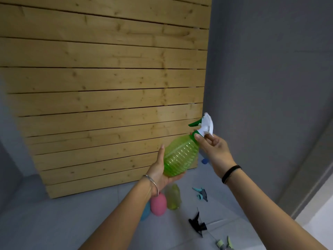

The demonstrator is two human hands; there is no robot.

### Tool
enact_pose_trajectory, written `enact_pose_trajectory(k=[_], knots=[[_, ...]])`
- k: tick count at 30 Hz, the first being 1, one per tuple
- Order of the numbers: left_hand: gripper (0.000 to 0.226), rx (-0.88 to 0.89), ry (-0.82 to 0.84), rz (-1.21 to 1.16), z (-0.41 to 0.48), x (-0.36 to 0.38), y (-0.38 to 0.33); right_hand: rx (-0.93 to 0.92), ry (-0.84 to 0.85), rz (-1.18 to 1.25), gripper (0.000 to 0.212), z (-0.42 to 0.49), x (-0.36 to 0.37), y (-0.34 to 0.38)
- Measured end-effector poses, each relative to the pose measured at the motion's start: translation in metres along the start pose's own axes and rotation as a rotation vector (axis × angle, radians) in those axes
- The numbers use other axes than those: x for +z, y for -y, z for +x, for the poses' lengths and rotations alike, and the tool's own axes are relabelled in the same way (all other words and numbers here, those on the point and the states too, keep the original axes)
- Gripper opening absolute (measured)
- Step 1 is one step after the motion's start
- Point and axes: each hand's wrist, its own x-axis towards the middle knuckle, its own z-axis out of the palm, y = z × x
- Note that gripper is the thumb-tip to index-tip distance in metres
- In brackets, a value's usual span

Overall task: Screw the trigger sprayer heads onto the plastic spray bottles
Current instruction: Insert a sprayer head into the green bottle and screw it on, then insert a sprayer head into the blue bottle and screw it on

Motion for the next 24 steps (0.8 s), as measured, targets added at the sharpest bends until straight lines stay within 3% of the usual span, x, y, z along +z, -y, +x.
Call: enact_pose_trajectory(k=[2,5,7,11,15,19,24], knots=[[0.065,-0.016,-0.036,0.001,-0.001,-0.01,-0.006,-0.029,0.02,-0.017,0.009,0.006,0.015,0.002],[0.065,-0.022,-0.14,0.389,-0.004,-0.032,-0.017,-0.102,0.097,-0.168,0.02,0.016,0.037,-0.004],[0.066,0.1,-0.234,0.562,-0.005,-0.05,-0.03,-0.124,0.221,-0.308,0.023,0.023,0.057,-0.017],[0.087,0.16,-0.287,0.526,0.0,-0.078,-0.054,-0.127,0.36,-0.399,0.021,0.034,0.102,-0.056],[0.045,0.226,-0.34,0.593,0.016,-0.116,-0.052,-0.113,0.546,-0.395,0.031,0.046,0.14,-0.095],[0.033,0.256,-0.404,0.551,0.034,-0.162,-0.041,-0.064,0.722,-0.418,0.054,0.057,0.164,-0.136],[0.02,0.22,-0.418,0.563,0.064,-0.216,-0.01,0.011,0.743,-0.488,0.051,0.071,0.169,-0.198]])
